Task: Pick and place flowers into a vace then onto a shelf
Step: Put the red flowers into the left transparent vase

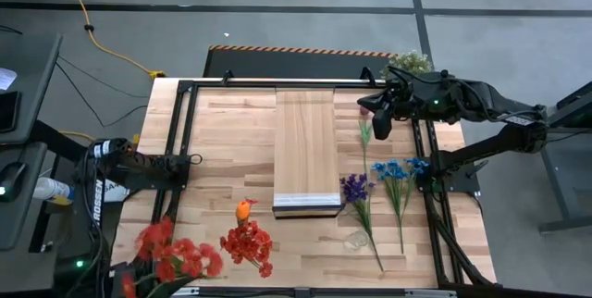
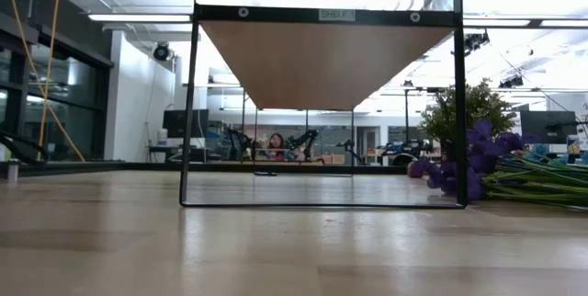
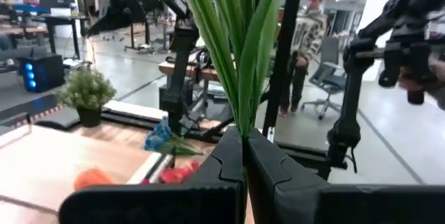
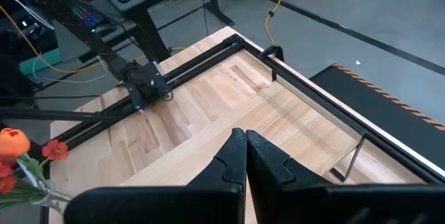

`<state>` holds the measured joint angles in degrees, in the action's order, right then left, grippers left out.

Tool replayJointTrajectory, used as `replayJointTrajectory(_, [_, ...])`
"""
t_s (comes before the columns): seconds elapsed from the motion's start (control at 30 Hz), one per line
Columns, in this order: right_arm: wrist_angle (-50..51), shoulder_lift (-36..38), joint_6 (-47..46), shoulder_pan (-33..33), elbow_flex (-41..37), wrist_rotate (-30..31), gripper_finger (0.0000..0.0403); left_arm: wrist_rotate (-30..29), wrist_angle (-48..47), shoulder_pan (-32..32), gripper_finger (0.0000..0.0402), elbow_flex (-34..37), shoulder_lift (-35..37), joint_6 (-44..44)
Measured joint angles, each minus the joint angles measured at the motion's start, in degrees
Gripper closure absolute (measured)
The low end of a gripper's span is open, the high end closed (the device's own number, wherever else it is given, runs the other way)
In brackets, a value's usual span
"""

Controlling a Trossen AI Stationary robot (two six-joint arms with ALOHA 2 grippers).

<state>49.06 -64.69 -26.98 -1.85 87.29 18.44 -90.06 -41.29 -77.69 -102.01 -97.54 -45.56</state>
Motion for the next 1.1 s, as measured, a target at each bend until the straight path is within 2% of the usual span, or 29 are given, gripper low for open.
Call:
replayJointTrajectory(0.8, [0.00,-0.02,0.13,0.00,0.00,0.48,0.0402,0.03,-2.19,-1.57,0.0368,3.62,-1.44,-4.49])
replayJointTrajectory(1.1, [0.00,-0.01,0.04,0.00,0.00,0.50,0.0402,4.33,-7.32,-1.16,0.0368,3.62,-2.12,-6.15])
